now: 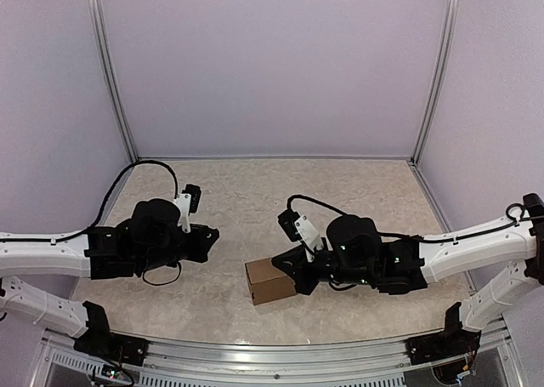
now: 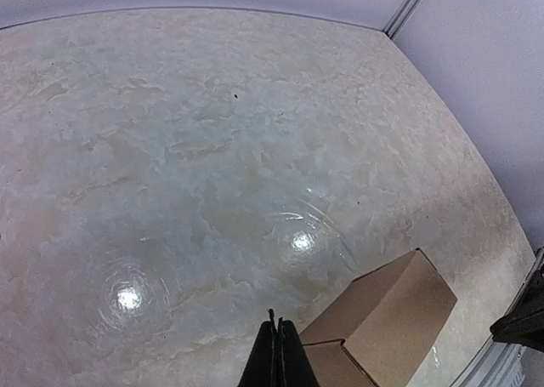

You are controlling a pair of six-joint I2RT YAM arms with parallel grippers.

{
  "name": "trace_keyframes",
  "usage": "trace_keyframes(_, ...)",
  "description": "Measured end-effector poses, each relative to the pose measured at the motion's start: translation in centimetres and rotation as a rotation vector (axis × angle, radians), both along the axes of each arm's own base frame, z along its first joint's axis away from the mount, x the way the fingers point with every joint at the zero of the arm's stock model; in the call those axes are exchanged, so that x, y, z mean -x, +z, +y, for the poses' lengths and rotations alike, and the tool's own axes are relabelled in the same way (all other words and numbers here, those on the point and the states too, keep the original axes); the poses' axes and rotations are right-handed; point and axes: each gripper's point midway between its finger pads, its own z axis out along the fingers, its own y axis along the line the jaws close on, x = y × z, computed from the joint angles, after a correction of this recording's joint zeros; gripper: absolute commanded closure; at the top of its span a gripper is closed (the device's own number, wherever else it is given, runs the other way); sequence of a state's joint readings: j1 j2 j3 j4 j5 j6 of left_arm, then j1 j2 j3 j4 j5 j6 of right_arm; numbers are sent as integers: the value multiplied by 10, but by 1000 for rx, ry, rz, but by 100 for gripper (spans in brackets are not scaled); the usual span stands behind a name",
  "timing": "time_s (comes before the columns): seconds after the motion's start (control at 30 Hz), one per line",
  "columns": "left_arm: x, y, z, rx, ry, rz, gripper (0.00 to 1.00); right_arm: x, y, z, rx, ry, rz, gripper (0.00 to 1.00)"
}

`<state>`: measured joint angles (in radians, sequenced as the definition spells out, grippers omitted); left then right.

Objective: Fold the paper box

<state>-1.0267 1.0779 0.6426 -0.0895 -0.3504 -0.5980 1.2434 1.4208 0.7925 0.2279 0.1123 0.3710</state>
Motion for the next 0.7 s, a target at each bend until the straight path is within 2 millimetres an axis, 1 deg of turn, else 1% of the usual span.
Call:
trace_keyframes(0.23,-16,-26,-23,-40,-63,73,100,8,-44,-38,100,-53,77,100)
trace_keyframes(0.4,-23,-36,-48,-37,-124,115,100,12,-73,-56,146,-89,139,100)
trace_keyframes(0.5,-25,-43,-60,-32,-155,137,100,12,-82,-60,157,-111,163,100)
trace_keyframes(0.7,-21,-65,-75,-39,-216,202,100,9,-103,-56,174,-141,199,100)
